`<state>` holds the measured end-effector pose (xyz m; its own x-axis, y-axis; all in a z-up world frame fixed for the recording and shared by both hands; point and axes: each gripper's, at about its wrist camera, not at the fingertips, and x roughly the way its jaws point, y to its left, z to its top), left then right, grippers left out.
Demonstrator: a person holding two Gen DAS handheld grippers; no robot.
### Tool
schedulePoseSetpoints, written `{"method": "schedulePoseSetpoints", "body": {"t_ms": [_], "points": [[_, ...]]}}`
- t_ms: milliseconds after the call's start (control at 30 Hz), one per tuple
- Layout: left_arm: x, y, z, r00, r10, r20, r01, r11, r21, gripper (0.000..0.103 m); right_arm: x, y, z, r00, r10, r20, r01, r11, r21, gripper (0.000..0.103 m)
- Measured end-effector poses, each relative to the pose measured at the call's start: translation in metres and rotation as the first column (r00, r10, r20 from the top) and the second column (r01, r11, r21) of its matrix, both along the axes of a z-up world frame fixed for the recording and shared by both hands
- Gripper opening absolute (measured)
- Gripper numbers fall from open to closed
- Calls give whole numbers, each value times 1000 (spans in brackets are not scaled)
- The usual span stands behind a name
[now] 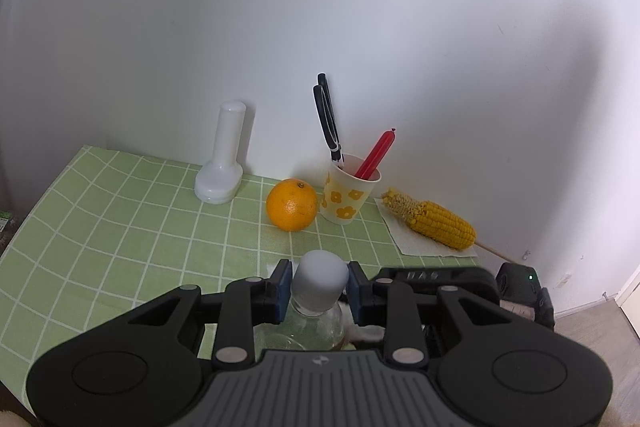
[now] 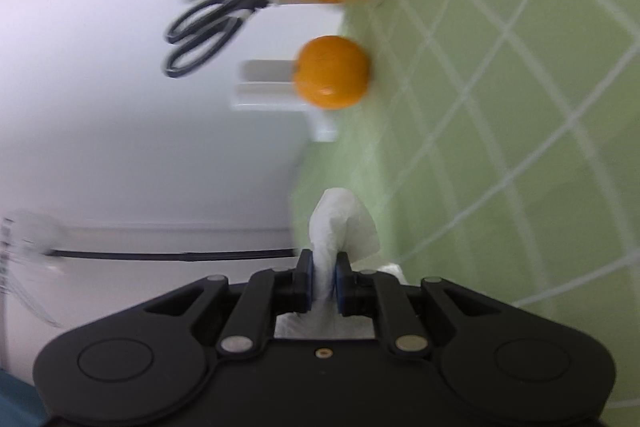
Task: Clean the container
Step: 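Lift the bottle with the left tool while the right tool brings the towel to it, then rub the towel in the right tool along the bottle body held by the left tool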
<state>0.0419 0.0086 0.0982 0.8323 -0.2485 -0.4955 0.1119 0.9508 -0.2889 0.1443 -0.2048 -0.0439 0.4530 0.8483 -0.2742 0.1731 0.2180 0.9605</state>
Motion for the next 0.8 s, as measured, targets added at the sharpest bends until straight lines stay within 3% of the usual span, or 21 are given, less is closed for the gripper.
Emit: {"method": "schedulePoseSetpoints", "body": {"t_ms": [300, 433, 567, 800], "points": [[-1, -1, 0, 1000, 11, 3, -11, 1000, -5, 31, -34, -9, -22, 985, -111, -132, 117, 993, 35, 11], [-2, -1, 0, 1000, 15, 5, -15, 1000, -5, 31, -42, -11, -13, 982, -135, -132, 149, 983, 104, 12], [-3, -2, 0, 1000, 20, 8, -20, 1000, -6, 31, -42, -9, 8, 986, -149, -76, 161, 970, 182, 13], [-3, -2, -1, 1000, 20, 15, -20, 1000, -6, 31, -45, -9, 1, 983, -162, -85, 169, 982, 84, 13]]}}
